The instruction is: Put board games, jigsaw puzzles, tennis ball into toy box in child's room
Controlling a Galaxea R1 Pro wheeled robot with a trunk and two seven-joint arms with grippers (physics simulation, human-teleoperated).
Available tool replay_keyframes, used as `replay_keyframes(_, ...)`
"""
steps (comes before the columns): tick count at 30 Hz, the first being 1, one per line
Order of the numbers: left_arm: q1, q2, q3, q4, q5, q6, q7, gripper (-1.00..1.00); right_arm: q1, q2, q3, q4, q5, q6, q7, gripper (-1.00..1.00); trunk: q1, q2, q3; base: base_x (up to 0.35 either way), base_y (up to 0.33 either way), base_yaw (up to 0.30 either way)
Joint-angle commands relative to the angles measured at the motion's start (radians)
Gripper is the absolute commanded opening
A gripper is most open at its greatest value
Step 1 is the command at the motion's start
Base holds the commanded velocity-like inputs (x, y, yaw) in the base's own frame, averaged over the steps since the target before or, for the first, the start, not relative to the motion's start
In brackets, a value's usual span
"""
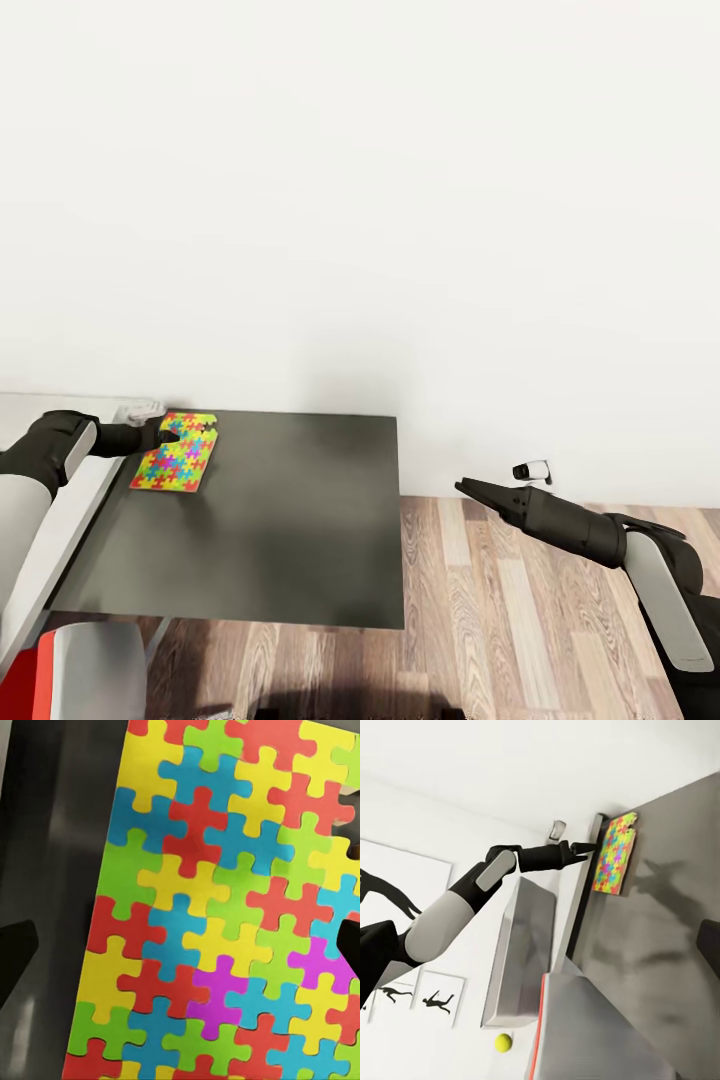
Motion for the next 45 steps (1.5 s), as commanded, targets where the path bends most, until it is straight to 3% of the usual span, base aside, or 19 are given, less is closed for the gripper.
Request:
replay_keyframes(1,-0.001,0.000,0.005,-0.001,0.001,0.008,-0.003,1.00,-0.001,0.000,-0.001,0.000,0.003,0.003,0.005,1.00,0.000,-0.002,-0.003,0.000,0.000,0.000)
replay_keyframes(30,-0.001,0.000,0.006,-0.001,0.002,0.007,-0.012,1.00,-0.001,0.000,-0.001,0.000,0.003,0.003,0.005,1.00,0.000,-0.002,-0.050,0.000,0.000,0.000)
replay_keyframes(45,-0.001,-0.002,0.005,-0.001,0.002,0.006,-0.013,1.00,-0.001,0.000,-0.001,0.000,0.003,0.003,0.005,1.00,0.000,-0.002,-0.052,0.000,-0.004,0.000)
